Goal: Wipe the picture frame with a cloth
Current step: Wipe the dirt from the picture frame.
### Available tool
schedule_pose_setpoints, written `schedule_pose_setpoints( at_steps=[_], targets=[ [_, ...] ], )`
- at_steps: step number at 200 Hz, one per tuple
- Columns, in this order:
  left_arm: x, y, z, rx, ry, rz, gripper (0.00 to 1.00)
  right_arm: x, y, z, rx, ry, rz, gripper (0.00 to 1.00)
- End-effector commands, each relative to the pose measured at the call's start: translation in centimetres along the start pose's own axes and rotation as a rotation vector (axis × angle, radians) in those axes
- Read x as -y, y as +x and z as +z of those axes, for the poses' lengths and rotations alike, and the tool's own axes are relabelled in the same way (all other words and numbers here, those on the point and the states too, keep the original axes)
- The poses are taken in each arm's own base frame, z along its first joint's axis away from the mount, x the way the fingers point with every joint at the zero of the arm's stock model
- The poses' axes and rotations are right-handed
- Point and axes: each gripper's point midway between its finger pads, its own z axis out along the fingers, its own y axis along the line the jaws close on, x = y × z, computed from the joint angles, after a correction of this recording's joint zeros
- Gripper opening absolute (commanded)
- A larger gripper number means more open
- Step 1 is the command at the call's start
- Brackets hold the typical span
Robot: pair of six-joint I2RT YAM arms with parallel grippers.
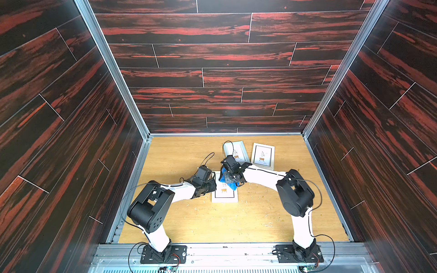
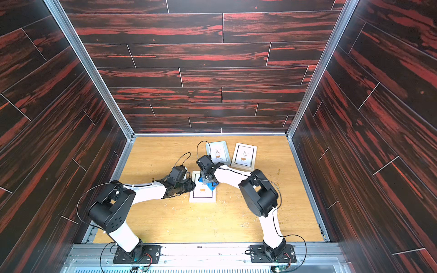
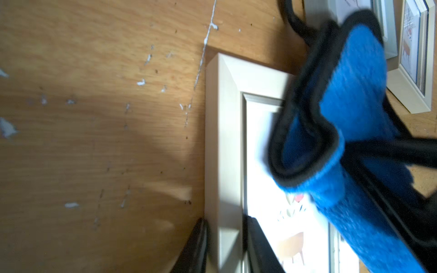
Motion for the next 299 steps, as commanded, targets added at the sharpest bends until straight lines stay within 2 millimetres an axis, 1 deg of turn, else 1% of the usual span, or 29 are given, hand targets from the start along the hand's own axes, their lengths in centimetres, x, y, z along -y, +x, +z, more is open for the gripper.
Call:
schedule_pose_setpoints(
  at_steps=[1,10,19,26,34,42,57,63,82,92,99,108,114,125,143,151,162,168,178,193,216,225,234,244,252,270,284,293,299],
  targets=[
    [-7.0,5.8,0.0,-0.196,-0.243,-0.049,0.27,0.6,6.8,-1.0,-0.155,0.055,-0.108,0.00],
    [-7.1,5.8,0.0,-0.196,-0.246,-0.051,0.27,0.9,8.3,-1.6,-0.173,0.068,-0.112,0.00],
    [-7.2,5.8,0.0,-0.196,-0.247,-0.051,0.27,1.2,9.1,-2.0,-0.183,0.063,-0.102,0.00],
    [-7.3,5.8,0.0,-0.195,-0.247,-0.055,0.27,1.2,9.3,-2.1,-0.181,0.054,-0.093,0.00],
    [-7.2,5.9,0.0,-0.199,-0.244,-0.055,0.27,1.1,8.8,-2.1,-0.163,0.050,-0.093,0.00],
    [-7.2,6.0,0.1,-0.204,-0.241,-0.057,0.27,0.9,7.8,-1.9,-0.141,0.048,-0.095,0.00],
    [-7.1,6.1,0.1,-0.211,-0.235,-0.056,0.27,0.5,5.2,-1.0,-0.115,0.051,-0.088,0.00],
    [-7.2,6.1,0.1,-0.213,-0.237,-0.057,0.27,0.4,3.5,-0.8,-0.089,0.051,-0.081,0.00],
    [-7.3,6.3,0.0,-0.213,-0.241,-0.063,0.27,1.0,-0.1,0.6,-0.044,0.089,-0.067,0.00],
    [-7.4,6.3,-0.1,-0.210,-0.244,-0.070,0.27,1.0,-1.2,0.9,-0.034,0.102,-0.072,0.00],
    [-7.5,6.4,-0.1,-0.210,-0.247,-0.075,0.27,1.0,-1.4,0.8,-0.033,0.112,-0.081,0.00],
    [-7.5,6.3,-0.2,-0.207,-0.251,-0.077,0.27,0.9,-0.7,0.6,-0.044,0.110,-0.096,0.00],
    [-7.6,6.4,-0.2,-0.208,-0.255,-0.081,0.27,0.9,0.3,0.2,-0.057,0.103,-0.106,0.00],
    [-7.7,6.3,-0.2,-0.203,-0.261,-0.083,0.27,0.8,2.8,-0.6,-0.088,0.091,-0.130,0.00],
    [-7.8,6.2,-0.2,-0.203,-0.272,-0.081,0.27,1.4,7.8,-2.1,-0.156,0.087,-0.165,0.00],
    [-7.8,6.2,-0.2,-0.205,-0.274,-0.083,0.27,1.5,9.3,-2.8,-0.175,0.076,-0.169,0.00],
    [-7.8,6.2,-0.2,-0.209,-0.275,-0.082,0.27,1.4,10.4,-3.5,-0.189,0.052,-0.161,0.00],
    [-7.7,6.2,-0.2,-0.210,-0.273,-0.081,0.27,1.5,10.6,-3.7,-0.189,0.047,-0.154,0.00],
    [-7.7,6.3,-0.2,-0.213,-0.271,-0.079,0.27,1.4,9.8,-3.7,-0.166,0.056,-0.154,0.00],
    [-7.7,6.4,-0.2,-0.216,-0.272,-0.081,0.27,1.2,7.2,-3.1,-0.118,0.095,-0.161,0.00],
    [-7.8,6.4,-0.3,-0.215,-0.273,-0.084,0.27,1.3,3.4,-1.3,-0.060,0.156,-0.173,0.00],
    [-7.8,6.5,-0.3,-0.211,-0.270,-0.086,0.27,1.4,2.6,-0.9,-0.050,0.174,-0.180,0.00],
    [-7.8,6.4,-0.3,-0.208,-0.267,-0.092,0.27,1.3,2.3,-0.9,-0.046,0.184,-0.195,0.00],
    [-7.6,6.4,-0.2,-0.205,-0.263,-0.091,0.27,1.0,2.7,-1.6,-0.047,0.172,-0.209,0.00],
    [-7.7,6.3,-0.1,-0.203,-0.263,-0.093,0.27,1.0,3.5,-2.1,-0.056,0.160,-0.221,0.00],
    [-7.6,6.3,0.0,-0.202,-0.259,-0.093,0.27,1.0,6.7,-3.5,-0.095,0.134,-0.240,0.00],
    [-7.6,6.4,0.0,-0.207,-0.260,-0.089,0.27,0.7,8.9,-4.1,-0.126,0.127,-0.257,0.00],
    [-7.6,6.4,-0.1,-0.209,-0.262,-0.085,0.27,0.3,9.8,-4.2,-0.140,0.121,-0.270,0.00],
    [-7.7,6.5,-0.2,-0.209,-0.265,-0.085,0.27,0.2,10.0,-4.1,-0.142,0.122,-0.272,0.00]
  ],
)
